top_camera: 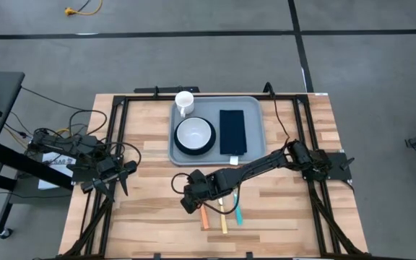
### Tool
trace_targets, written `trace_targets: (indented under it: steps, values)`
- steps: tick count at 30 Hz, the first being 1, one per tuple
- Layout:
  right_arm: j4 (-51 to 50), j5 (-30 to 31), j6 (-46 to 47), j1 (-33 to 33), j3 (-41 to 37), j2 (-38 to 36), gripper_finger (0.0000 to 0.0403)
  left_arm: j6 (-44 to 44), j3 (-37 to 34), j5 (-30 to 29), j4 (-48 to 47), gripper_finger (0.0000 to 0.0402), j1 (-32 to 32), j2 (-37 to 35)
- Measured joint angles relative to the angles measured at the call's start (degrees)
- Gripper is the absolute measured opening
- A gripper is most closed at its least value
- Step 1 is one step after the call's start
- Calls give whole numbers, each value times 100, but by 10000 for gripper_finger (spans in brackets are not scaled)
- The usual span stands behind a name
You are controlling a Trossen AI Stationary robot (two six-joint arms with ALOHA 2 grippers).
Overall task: Set up tray
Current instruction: Put the orange fork on top of the dark blue napkin
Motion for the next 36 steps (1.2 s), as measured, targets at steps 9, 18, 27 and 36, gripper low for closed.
trace_targets:
  steps: [9,18,27,36]
  values:
    - [-456,-362,274,-170,0,0,141,2,0,0,0,193,0,0]
    - [-468,-374,274,-172,0,0,238,2,1,0,-2,193,0,0]
    - [-466,-157,477,-82,0,0,232,2,2,0,-5,193,0,0]
    - [-135,-53,666,-43,-264,0,225,2,2,-2,-47,193,2,0]
